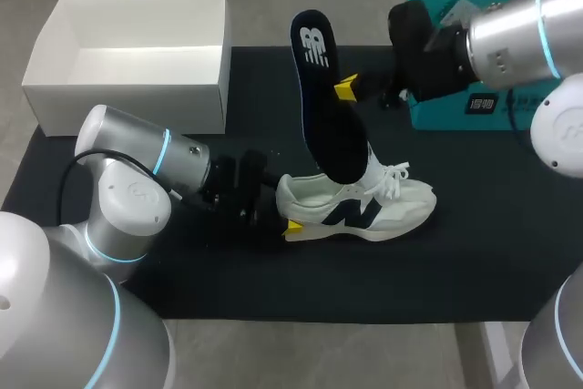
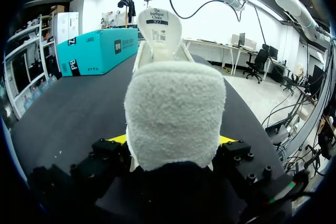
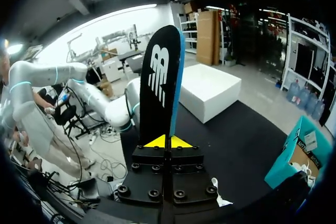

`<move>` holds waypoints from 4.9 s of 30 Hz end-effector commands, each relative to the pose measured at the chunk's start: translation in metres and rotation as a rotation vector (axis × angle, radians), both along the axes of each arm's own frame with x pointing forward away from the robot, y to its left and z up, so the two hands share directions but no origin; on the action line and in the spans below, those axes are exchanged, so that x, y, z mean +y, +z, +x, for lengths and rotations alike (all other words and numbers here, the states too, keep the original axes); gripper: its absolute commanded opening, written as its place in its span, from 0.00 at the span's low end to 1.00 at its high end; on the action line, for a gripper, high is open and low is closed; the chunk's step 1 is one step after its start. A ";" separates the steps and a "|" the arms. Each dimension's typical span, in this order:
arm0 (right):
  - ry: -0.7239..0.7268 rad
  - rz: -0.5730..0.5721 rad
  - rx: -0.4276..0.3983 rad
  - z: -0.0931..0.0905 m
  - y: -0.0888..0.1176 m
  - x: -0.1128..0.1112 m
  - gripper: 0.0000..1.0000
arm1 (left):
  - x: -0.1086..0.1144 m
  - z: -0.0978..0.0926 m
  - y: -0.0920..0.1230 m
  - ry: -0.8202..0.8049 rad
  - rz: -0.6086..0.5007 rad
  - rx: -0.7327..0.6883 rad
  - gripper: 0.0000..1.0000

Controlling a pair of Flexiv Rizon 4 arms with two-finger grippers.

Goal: Take the shoe out of the shoebox, open the shoe tongue, remove and reinsert the insole, then place the shoe into the shoebox

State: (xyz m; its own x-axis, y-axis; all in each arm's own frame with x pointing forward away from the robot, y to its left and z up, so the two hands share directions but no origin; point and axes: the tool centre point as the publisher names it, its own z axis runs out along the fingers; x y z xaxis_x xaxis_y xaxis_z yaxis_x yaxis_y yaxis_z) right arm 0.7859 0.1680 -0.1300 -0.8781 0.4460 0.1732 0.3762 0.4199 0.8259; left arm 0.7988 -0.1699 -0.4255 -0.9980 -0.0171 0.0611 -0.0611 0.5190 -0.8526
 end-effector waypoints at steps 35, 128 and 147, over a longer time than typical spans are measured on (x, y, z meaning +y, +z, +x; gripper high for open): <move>-0.133 0.152 0.163 -0.134 -0.001 -0.019 0.00 | -0.001 0.000 -0.001 0.001 0.005 0.001 0.00; -0.069 0.157 0.243 -0.180 0.032 -0.033 0.00 | 0.011 0.001 0.029 -0.058 0.119 -0.019 1.00; -0.069 0.157 0.243 -0.180 0.032 -0.033 0.00 | 0.020 0.004 0.086 0.074 0.639 -0.038 1.00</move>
State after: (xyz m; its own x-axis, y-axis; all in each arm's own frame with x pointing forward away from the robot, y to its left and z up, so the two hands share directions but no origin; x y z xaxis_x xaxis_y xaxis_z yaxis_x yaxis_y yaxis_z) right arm 0.6101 0.1339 -0.0969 -0.7734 0.4478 0.4487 0.5942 0.2651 0.7594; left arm 0.8046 -0.1478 -0.3495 -0.9927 -0.1164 -0.0315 -0.0753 0.8027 -0.5916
